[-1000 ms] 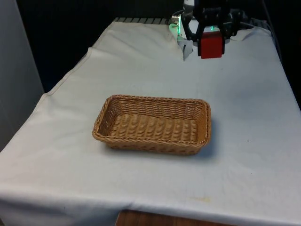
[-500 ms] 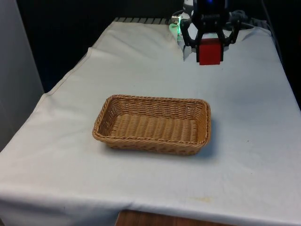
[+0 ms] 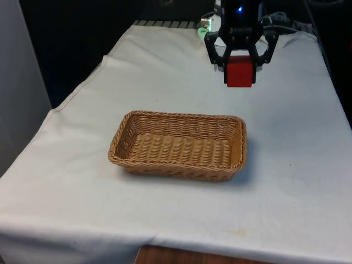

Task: Pick up the cube and place it into the basket.

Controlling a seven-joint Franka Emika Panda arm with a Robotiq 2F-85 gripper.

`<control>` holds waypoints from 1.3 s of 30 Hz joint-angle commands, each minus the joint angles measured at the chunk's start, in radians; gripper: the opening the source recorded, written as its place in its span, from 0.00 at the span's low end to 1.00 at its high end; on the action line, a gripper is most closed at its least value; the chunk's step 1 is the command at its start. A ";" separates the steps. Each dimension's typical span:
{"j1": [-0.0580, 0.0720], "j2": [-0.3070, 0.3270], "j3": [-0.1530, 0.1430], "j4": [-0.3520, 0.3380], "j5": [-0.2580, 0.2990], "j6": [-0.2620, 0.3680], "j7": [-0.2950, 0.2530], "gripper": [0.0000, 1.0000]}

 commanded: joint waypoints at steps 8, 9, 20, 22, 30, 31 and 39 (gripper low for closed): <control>-0.013 0.064 -0.018 0.068 0.012 -0.005 -0.015 0.01; -0.015 0.071 -0.021 0.075 0.014 -0.005 -0.017 0.01; -0.019 0.121 -0.048 0.126 0.014 0.001 -0.026 0.01; -0.029 0.135 -0.049 0.141 0.022 -0.002 -0.039 0.01; -0.034 0.147 -0.061 0.144 0.022 0.013 -0.056 0.01; -0.035 0.148 -0.063 0.144 0.022 0.015 -0.058 0.01; -0.039 0.161 -0.077 0.143 0.024 0.034 -0.080 0.01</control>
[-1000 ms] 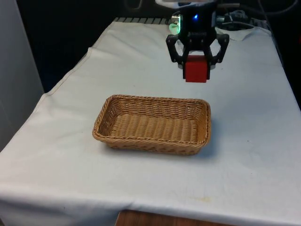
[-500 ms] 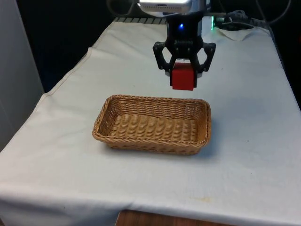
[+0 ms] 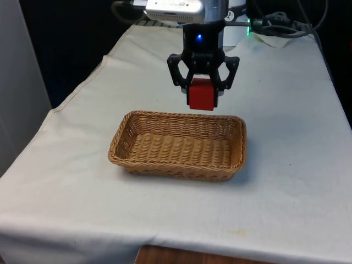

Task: Pick up the cube and place it into the basket.

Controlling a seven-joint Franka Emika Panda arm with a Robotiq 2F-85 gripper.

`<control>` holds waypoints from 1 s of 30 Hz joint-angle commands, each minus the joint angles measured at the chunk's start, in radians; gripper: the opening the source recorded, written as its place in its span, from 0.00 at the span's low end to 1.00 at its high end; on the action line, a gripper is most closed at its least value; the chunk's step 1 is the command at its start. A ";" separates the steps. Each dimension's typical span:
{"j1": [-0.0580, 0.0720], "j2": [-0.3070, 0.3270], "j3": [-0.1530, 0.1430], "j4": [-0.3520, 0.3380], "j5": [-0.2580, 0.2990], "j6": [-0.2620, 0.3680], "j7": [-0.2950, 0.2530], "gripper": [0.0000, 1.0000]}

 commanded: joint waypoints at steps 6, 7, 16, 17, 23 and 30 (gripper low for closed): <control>-0.005 0.014 -0.008 0.000 0.001 0.019 -0.014 0.01; -0.011 0.019 -0.004 0.001 0.009 0.028 -0.024 0.01; -0.009 0.023 -0.008 0.001 0.004 0.030 -0.022 0.01; -0.009 0.023 -0.008 0.001 0.003 0.029 -0.022 0.01; -0.009 0.033 -0.008 -0.001 0.004 0.040 -0.022 0.01; -0.007 0.046 -0.008 -0.004 0.004 0.062 -0.020 0.01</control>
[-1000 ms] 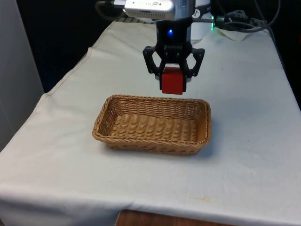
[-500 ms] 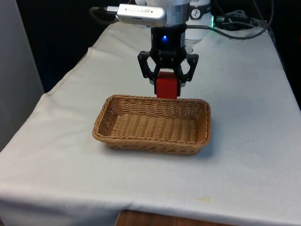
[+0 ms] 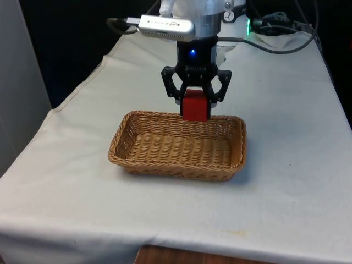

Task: Pick up the cube and place it into the basket.

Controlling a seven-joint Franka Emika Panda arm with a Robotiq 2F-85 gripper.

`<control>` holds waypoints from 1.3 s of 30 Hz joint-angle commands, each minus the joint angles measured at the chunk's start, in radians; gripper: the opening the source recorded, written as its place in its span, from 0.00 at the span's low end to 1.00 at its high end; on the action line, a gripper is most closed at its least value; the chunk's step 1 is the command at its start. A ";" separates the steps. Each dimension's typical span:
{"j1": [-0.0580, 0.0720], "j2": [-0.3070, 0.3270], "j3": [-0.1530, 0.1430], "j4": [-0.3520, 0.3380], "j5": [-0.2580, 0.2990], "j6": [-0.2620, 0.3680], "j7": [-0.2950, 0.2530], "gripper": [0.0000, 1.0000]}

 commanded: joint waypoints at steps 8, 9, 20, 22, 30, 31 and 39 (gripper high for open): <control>0.001 0.019 0.003 -0.008 0.005 0.046 0.002 0.01; 0.001 0.021 0.003 -0.010 0.005 0.052 0.002 0.01; 0.003 0.050 0.006 -0.026 0.005 0.111 0.005 0.01; 0.003 0.059 0.007 -0.025 0.005 0.116 0.005 0.01; 0.000 0.085 0.010 -0.021 0.010 0.124 0.002 0.01; 0.005 0.078 0.004 -0.024 0.001 0.117 0.006 0.01; -0.002 0.114 0.012 -0.014 0.026 0.129 -0.006 0.01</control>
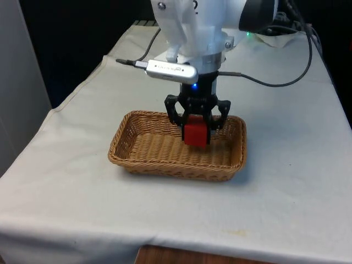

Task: Pick up the cube and place it into the basket.

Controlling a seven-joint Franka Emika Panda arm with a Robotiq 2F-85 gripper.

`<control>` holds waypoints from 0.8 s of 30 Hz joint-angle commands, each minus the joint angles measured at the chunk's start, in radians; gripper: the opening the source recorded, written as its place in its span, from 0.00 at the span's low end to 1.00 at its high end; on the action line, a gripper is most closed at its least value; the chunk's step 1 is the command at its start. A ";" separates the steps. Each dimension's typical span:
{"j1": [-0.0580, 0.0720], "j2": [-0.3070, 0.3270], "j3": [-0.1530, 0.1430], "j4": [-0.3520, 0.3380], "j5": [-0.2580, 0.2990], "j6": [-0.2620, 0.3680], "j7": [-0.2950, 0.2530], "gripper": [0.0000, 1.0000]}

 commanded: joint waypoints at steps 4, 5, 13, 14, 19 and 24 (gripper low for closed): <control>-0.007 0.021 0.009 0.011 0.014 0.005 -0.008 0.01; -0.008 0.025 0.010 0.012 0.015 0.005 -0.008 0.01; -0.005 0.051 0.005 0.027 0.021 -0.001 -0.008 0.01; -0.005 0.053 0.005 0.029 0.021 -0.002 -0.008 0.01; -0.003 0.052 0.003 0.028 0.018 -0.002 -0.006 0.01; -0.001 0.052 0.001 0.026 0.017 -0.001 -0.005 0.01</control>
